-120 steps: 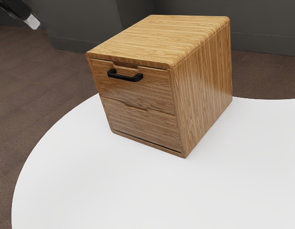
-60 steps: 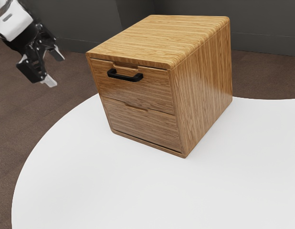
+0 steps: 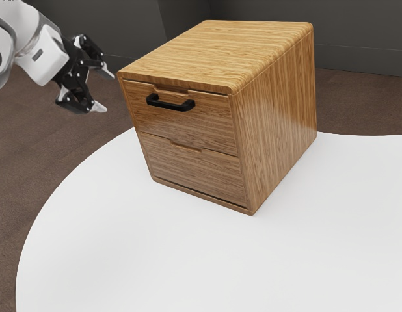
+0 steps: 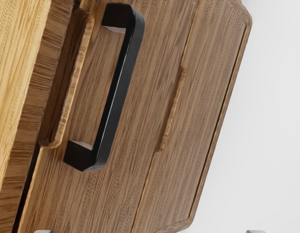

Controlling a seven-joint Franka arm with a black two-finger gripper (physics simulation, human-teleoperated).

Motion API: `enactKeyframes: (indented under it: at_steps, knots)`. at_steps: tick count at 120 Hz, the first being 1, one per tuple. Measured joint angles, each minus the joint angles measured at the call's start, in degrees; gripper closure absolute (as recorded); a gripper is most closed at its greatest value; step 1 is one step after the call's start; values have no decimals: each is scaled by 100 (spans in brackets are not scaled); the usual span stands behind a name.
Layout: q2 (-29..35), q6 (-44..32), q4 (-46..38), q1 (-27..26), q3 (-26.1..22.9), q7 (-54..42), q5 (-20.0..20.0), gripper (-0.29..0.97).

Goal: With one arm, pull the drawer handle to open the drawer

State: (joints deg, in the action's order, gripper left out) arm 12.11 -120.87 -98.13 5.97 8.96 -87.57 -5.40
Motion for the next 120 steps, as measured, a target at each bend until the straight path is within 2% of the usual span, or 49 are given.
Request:
enactKeyframes:
  at_steps: [29,70,106,120]
  knots:
    - [-112,-291,-28,36,11,-36,-241,24]
    - [-201,-388,-58,15,-11,-78,-237,25]
    - [-371,-498,-93,-8,-215,-113,-228,27]
    - [-694,-571,69,-2,-308,-126,-159,28]
